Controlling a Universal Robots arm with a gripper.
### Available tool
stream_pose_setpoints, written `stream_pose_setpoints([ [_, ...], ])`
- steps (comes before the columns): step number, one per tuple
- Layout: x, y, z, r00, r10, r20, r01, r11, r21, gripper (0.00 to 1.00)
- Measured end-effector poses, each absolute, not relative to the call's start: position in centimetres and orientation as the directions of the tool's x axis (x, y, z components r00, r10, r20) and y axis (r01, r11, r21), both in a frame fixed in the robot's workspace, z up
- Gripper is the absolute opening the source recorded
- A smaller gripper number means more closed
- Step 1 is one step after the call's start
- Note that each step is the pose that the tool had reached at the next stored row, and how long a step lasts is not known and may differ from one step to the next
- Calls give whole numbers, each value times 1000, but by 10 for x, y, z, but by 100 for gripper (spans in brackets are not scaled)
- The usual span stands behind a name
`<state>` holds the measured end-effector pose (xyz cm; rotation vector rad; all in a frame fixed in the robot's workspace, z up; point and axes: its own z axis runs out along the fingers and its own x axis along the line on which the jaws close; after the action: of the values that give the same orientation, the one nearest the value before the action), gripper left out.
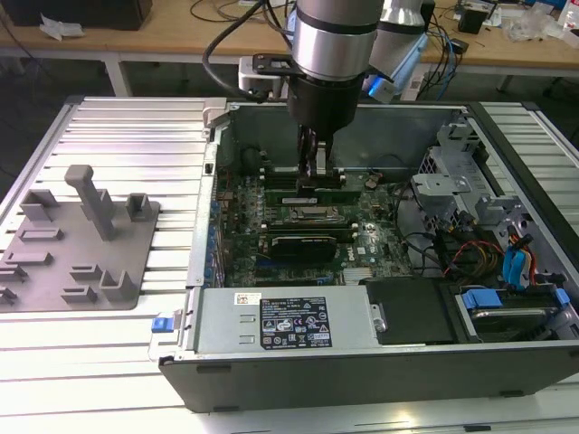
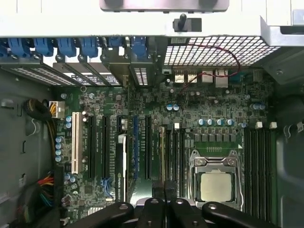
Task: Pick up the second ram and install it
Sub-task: 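Pick up the second ram and move it above second insertion slot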
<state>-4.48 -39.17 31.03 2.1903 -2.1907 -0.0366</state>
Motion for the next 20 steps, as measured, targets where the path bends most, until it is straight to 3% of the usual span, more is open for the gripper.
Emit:
stream_pose_setpoints([
  [20,-43,-373,268,-3,-1000,10,-999,4,47,9],
])
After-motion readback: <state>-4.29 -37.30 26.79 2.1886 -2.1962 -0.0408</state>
